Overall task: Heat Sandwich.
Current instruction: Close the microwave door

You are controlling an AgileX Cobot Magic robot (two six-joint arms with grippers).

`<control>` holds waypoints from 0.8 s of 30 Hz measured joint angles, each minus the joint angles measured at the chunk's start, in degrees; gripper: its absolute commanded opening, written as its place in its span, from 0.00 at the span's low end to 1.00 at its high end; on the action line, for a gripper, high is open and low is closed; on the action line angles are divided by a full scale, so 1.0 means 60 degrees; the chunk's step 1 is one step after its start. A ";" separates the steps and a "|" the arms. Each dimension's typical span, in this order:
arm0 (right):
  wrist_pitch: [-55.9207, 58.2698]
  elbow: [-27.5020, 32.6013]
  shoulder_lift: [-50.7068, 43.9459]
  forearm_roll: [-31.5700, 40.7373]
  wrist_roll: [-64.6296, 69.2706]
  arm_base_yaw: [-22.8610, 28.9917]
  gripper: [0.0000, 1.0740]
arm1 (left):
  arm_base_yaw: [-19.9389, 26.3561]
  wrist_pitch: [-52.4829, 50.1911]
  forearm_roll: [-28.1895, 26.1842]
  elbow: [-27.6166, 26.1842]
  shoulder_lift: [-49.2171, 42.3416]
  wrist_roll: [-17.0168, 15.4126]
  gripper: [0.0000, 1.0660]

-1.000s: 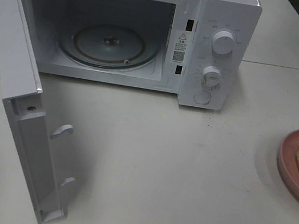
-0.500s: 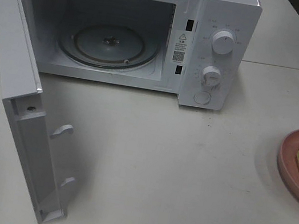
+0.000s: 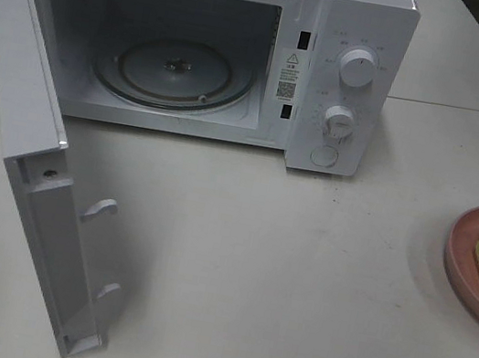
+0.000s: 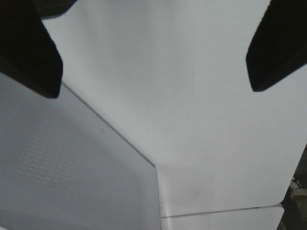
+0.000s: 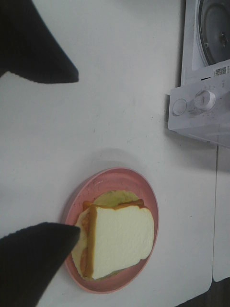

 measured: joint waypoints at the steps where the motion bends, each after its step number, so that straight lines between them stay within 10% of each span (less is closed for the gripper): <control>1: 0.0000 0.0000 0.0000 0.0000 0.0000 0.0000 0.71 | 0.0000 0.0000 0.0000 0.0000 0.0000 0.0000 0.97; 15: 0.0000 0.0000 0.0000 0.0000 0.0000 0.0000 0.71 | 0.0000 -0.0067 0.0000 -0.0153 0.0048 -0.0220 0.92; 24: 0.0000 0.0000 0.0000 0.0000 0.0000 0.0000 0.71 | 0.0000 -0.1089 0.0000 -0.0220 0.1251 -0.0248 0.70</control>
